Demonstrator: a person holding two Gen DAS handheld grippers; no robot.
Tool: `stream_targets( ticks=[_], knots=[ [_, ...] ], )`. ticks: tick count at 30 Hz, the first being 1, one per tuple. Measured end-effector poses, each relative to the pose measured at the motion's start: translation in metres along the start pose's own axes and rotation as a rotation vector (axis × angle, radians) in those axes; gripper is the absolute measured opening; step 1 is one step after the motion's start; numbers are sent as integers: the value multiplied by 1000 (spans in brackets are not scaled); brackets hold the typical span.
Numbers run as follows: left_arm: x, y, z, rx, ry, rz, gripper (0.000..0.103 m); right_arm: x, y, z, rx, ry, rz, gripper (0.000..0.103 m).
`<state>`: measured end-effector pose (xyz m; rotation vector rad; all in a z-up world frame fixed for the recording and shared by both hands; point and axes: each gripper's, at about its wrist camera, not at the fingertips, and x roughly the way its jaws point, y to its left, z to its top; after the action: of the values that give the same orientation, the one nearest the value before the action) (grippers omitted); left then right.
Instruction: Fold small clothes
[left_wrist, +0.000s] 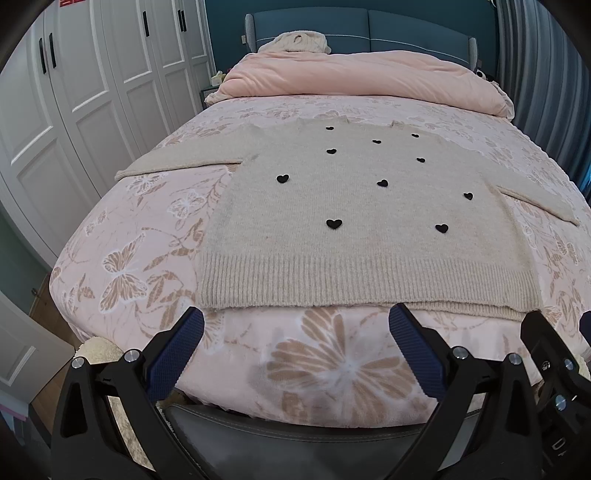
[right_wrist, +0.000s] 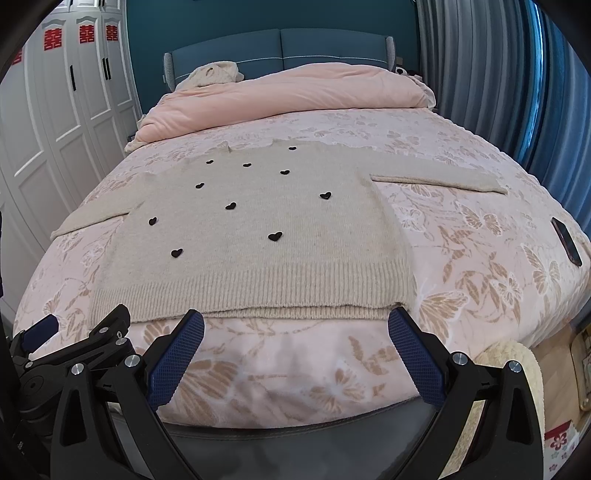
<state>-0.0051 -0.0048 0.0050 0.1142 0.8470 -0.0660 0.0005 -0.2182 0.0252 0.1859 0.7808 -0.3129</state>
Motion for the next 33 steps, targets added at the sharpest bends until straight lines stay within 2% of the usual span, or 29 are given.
stream_targets(
  ticks=[33],
  knots=[
    [0,0,0,1,1,0,98,1,-1,0,8,9,4,98]
  ],
)
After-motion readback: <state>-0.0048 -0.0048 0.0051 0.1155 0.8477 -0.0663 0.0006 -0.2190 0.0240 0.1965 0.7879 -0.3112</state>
